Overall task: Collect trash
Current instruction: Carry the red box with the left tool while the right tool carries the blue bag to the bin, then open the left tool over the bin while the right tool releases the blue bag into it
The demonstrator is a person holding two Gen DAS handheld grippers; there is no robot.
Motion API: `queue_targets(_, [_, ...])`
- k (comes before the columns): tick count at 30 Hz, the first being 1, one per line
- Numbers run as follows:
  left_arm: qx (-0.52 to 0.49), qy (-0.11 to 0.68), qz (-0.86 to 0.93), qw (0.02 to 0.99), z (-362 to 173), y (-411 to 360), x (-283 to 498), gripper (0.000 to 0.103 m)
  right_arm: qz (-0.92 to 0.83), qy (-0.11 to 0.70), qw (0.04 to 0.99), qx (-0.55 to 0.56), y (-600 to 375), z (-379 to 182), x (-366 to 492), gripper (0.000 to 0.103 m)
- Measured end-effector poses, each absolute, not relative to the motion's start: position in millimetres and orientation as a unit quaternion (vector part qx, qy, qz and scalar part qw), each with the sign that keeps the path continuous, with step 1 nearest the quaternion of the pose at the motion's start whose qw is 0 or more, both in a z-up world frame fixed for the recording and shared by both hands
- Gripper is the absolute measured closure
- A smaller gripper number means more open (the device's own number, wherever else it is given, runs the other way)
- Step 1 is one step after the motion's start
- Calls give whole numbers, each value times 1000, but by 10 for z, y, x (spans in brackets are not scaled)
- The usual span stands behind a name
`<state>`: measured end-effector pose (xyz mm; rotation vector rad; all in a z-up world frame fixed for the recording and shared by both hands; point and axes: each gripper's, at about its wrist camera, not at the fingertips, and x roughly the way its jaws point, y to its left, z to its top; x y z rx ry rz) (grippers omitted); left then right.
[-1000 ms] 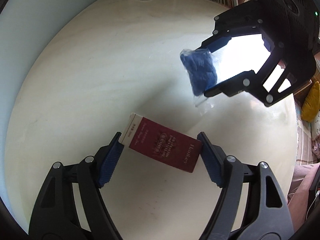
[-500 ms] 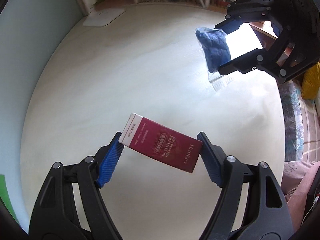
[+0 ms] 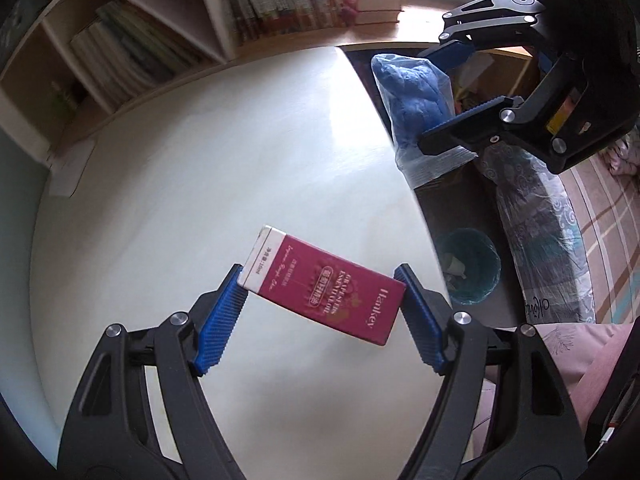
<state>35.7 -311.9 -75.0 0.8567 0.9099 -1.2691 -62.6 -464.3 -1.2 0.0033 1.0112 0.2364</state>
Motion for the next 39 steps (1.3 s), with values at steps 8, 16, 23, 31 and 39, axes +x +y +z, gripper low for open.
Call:
queue_targets(8, [413,362,-630,549,-866,-3678,-662,31,17,499,864,64,-5003,-112,-1753,53])
queue_targets(16, [437,353,-672,482,-1126,-4094,-1468,31,-61,511,847,131,-5282,-282,-2857,53])
queue_targets(23, [452,365,-685,438,-1421,-4320,-2052,31,-104,523,825,187,-5377,-594,-3483,53])
queue_targets(31, [478,388,-681,396,-1918,-4471,-2525,31,-130,539,795,245,-5385,-1012,-4036,53])
queue_targets(39, [492,403,-675,374,-2225,-4572,-2809,30,-130,547,778,280,-5371,-1342,-4296,52])
